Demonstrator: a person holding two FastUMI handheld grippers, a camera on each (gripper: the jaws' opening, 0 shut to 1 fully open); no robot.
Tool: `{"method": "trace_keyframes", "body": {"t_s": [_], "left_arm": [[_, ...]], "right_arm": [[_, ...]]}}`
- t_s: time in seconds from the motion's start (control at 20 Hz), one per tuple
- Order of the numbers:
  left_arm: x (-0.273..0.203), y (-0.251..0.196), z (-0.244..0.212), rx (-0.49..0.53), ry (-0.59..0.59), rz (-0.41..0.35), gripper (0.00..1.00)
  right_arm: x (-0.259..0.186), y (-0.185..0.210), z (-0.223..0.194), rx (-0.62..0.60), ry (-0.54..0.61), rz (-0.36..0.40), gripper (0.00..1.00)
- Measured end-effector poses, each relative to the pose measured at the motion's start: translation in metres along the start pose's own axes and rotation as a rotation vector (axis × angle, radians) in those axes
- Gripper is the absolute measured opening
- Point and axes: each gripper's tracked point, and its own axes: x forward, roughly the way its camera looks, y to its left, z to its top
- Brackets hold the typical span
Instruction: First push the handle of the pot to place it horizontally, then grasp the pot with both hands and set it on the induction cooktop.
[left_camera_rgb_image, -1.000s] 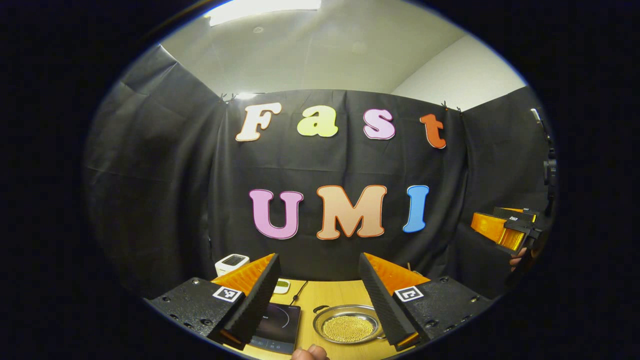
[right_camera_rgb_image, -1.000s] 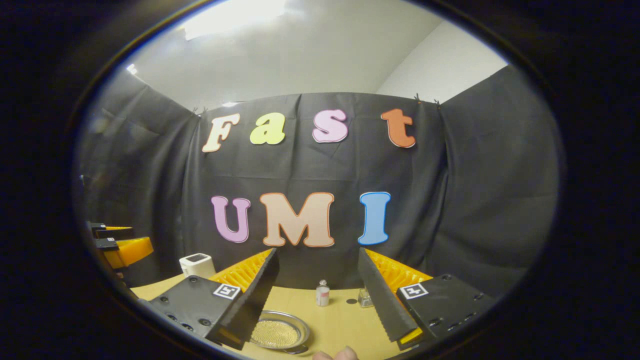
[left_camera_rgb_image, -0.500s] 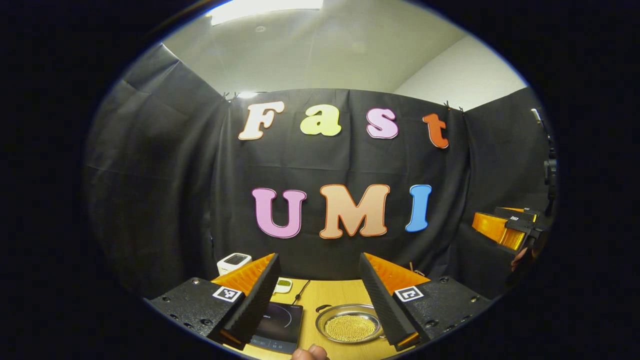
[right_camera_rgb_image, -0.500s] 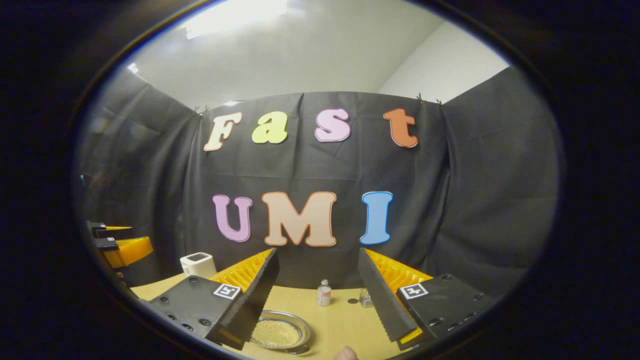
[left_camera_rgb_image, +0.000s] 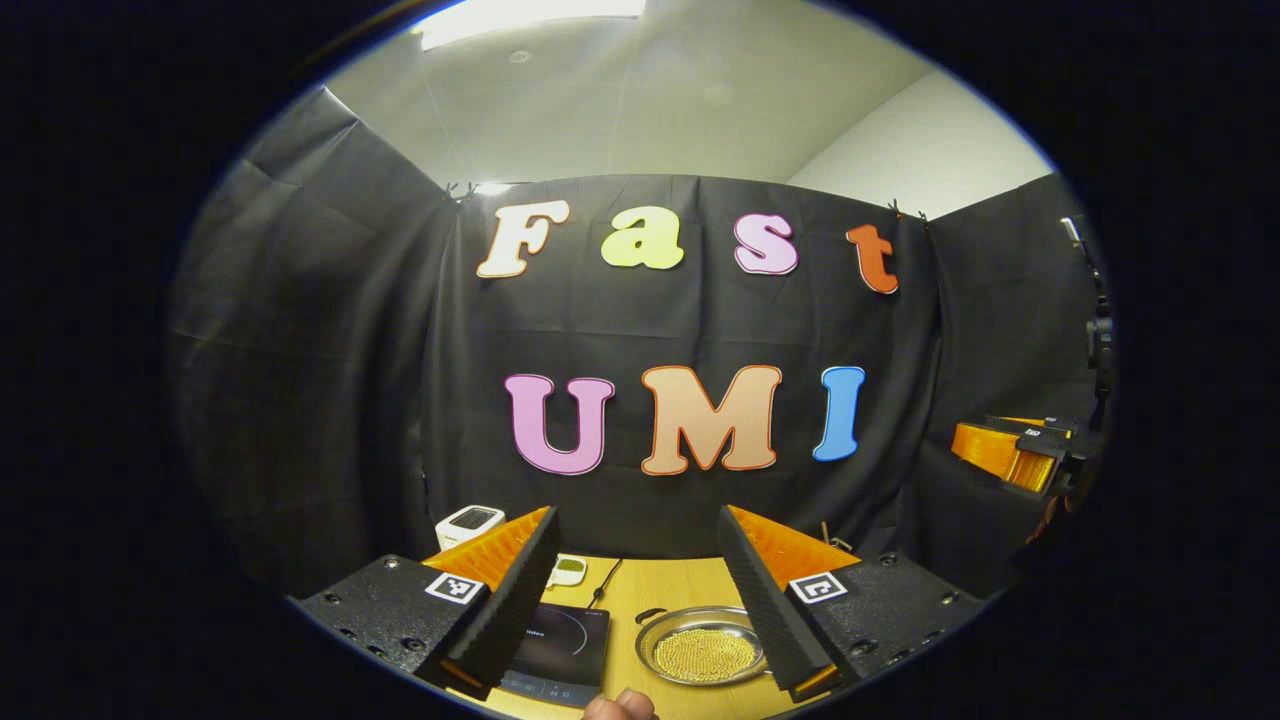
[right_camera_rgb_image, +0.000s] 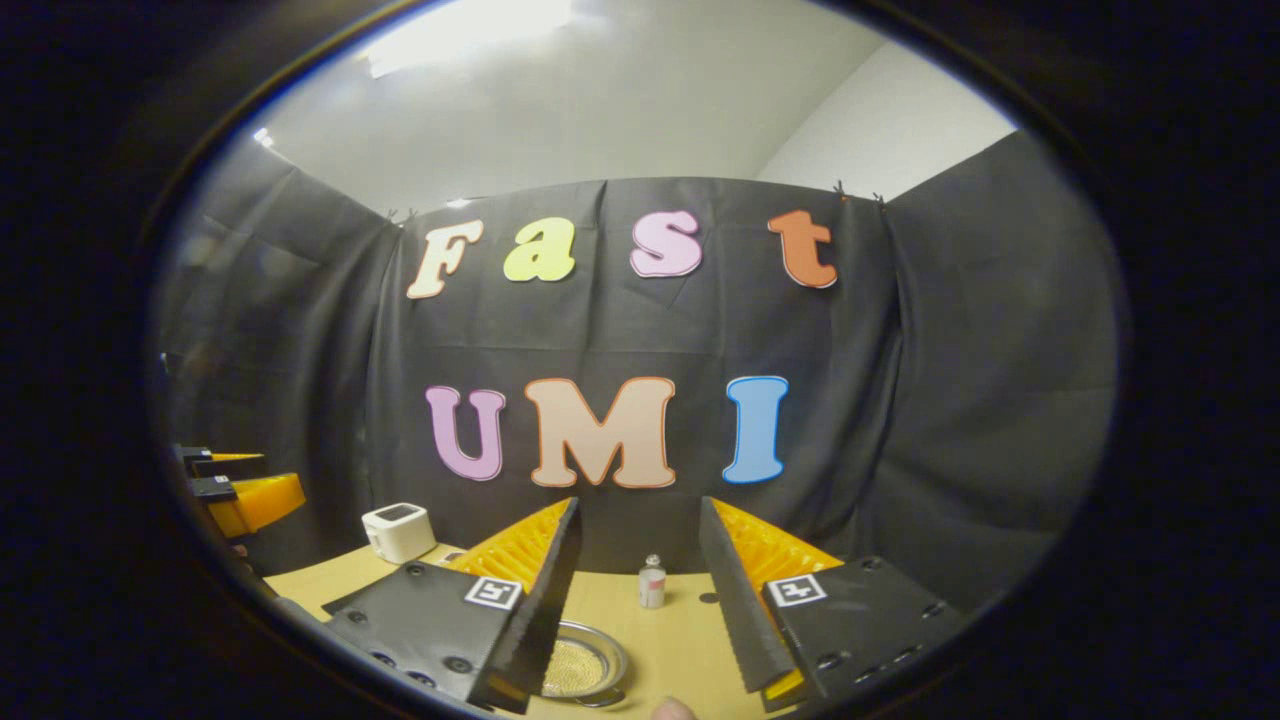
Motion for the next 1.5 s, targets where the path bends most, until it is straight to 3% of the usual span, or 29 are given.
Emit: {"method": "trace_keyframes", "body": {"t_s": [0.2, 0.25, 0.3, 0.35, 0.5, 0.75, 0.95, 1.5], "left_arm": [[0.002, 0.005, 0.001, 0.010, -0.006, -0.001, 0.92], [0.003, 0.007, 0.002, 0.011, -0.007, -0.002, 0.92], [0.003, 0.009, 0.001, 0.012, -0.007, -0.002, 0.95], [0.003, 0.011, 0.001, 0.012, -0.006, -0.003, 0.95], [0.005, 0.018, -0.001, 0.015, -0.003, -0.009, 0.95], [0.008, 0.032, -0.006, 0.016, -0.004, -0.035, 0.95], [0.011, 0.039, -0.019, 0.000, 0.024, -0.058, 0.95], [0.070, 0.038, -0.058, 0.038, 0.123, -0.009, 0.95]], "right_arm": [[0.003, 0.005, -0.004, 0.017, 0.009, 0.008, 0.36], [0.003, 0.005, -0.004, 0.023, 0.008, 0.008, 0.24], [0.003, 0.009, -0.004, 0.033, 0.009, 0.019, 0.18], [0.004, 0.014, -0.005, 0.047, 0.005, 0.032, 0.20], [0.007, 0.018, -0.023, 0.072, 0.062, 0.029, 0.00], [0.009, 0.038, -0.052, 0.098, 0.154, 0.081, 0.02], [0.011, 0.042, -0.067, 0.108, 0.195, 0.080, 0.02], [0.049, 0.056, -0.163, 0.143, 0.393, 0.223, 0.00]]}}
